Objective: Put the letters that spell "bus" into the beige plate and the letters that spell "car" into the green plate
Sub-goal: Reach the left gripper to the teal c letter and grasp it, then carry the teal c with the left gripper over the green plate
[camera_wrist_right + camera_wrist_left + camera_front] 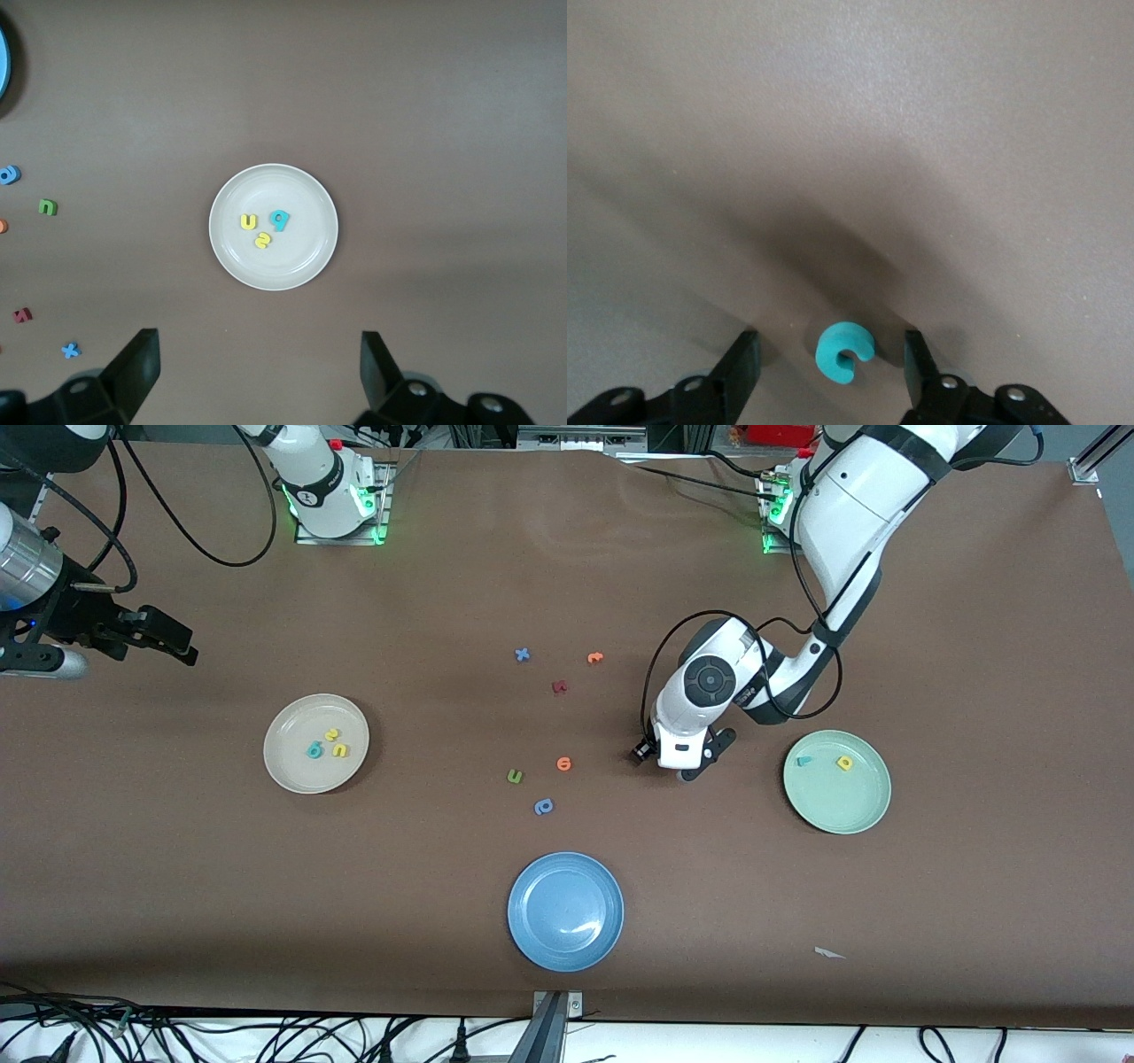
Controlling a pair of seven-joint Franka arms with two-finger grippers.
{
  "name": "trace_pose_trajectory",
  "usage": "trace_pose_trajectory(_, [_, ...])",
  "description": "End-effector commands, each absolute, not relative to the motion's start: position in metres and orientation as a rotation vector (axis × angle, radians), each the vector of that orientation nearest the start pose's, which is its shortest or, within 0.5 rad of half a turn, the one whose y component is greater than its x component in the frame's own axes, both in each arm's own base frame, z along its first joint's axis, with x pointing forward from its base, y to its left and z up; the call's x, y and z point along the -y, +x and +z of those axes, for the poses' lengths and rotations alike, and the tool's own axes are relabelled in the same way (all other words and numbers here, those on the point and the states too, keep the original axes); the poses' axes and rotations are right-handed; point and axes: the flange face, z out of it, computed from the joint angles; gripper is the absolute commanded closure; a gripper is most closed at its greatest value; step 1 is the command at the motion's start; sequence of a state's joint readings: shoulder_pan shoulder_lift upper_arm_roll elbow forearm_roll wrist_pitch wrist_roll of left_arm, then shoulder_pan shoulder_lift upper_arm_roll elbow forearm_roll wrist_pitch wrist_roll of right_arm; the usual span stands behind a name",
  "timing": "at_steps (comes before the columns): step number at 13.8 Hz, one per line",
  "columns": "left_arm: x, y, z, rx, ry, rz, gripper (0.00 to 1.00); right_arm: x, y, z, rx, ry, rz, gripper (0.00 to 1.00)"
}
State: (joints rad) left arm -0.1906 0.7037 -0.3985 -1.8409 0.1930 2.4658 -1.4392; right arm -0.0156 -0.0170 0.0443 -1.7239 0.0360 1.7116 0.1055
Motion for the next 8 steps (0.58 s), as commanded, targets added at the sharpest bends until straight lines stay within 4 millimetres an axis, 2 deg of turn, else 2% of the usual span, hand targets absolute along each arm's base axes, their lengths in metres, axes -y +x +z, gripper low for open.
trace_pose_trajectory(1, [0.3517, 0.5400, 0.1566, 1.220, -2.944, 0.174, 0.43, -0.0154, 0.5598, 0.5753, -0.132, -3.086, -0.014, 0.00])
trace_pose_trajectory(8, [0.3452, 0.5430, 0.1544, 1.202, -2.939, 0.149, 0.67, -0.0202, 0.5605, 0.5773, -0.129, -3.090, -0.028, 0.00])
